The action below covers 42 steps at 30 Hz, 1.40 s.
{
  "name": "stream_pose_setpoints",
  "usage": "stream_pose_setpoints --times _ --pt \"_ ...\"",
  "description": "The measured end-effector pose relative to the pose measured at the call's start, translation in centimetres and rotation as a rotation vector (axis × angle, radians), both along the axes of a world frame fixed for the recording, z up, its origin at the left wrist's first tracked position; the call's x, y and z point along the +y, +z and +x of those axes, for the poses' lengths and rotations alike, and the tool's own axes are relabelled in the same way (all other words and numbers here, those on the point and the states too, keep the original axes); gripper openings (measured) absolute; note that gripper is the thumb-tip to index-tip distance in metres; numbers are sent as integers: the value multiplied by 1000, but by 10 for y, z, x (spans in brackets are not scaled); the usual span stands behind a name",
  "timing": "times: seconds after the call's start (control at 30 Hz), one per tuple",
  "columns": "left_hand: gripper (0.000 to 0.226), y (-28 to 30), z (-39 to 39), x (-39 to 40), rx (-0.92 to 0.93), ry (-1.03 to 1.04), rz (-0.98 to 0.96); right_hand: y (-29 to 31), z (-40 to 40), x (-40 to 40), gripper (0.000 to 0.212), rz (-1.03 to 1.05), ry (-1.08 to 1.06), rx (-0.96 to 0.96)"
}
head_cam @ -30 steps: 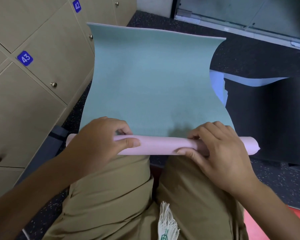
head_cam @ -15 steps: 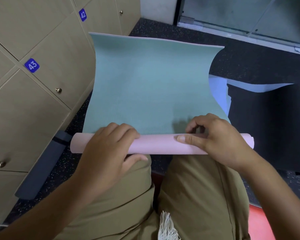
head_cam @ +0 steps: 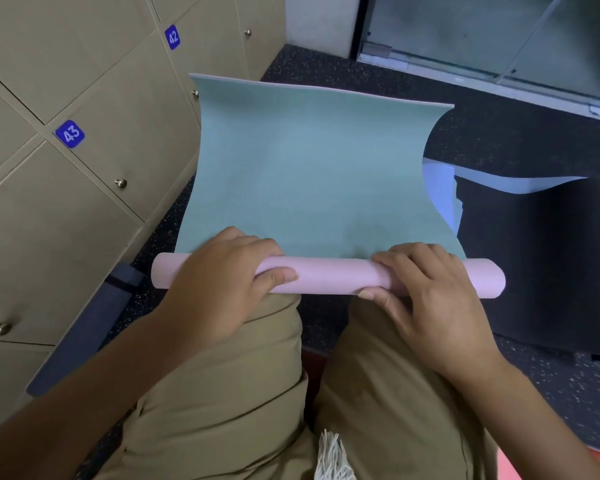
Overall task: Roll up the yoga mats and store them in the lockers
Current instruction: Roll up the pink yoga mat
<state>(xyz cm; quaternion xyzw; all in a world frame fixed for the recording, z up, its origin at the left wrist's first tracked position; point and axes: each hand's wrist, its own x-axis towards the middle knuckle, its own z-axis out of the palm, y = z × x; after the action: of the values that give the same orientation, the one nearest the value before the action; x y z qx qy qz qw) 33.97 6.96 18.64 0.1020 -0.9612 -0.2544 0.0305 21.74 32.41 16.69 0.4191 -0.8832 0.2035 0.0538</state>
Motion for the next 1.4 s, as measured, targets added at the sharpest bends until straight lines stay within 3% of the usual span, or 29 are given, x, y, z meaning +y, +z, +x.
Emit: stream_pose_setpoints --times 0.17,0.3,0.43,0.57,0.77,0.9,0.97,1.1,1.2,1.4 --pt "29 4 -11 2 82 123 146 6 -13 -9 47 18 6 -59" --pt "4 -1 -14 14 255 151 46 15 -24 -17 50 66 -14 -204" --pt "20 -17 -5 19 400 91 -147 28 -38 -23 39 144 -24 -371" --pt "44 -27 -2 20 364 37 -246 31 -44 -27 39 228 -17 -371" --pt "40 -30 -14 9 362 6 -236 10 -27 -27 31 -56 -93 -65" --pt "45 -26 -25 1 286 20 -159 3 -16 -26 15 -71 -129 146" --pt "50 -21 -33 -1 225 41 -87 1 -17 -24 19 -67 -119 193" --pt "49 -15 -46 -8 116 58 -5 -8 -23 -21 38 -44 -85 103" --pt "43 -14 -51 -12 180 80 19 -11 -30 -22 42 -37 -60 67" --pt "30 -26 -44 -1 437 105 -268 -8 -48 -32 43 4 -56 -34"
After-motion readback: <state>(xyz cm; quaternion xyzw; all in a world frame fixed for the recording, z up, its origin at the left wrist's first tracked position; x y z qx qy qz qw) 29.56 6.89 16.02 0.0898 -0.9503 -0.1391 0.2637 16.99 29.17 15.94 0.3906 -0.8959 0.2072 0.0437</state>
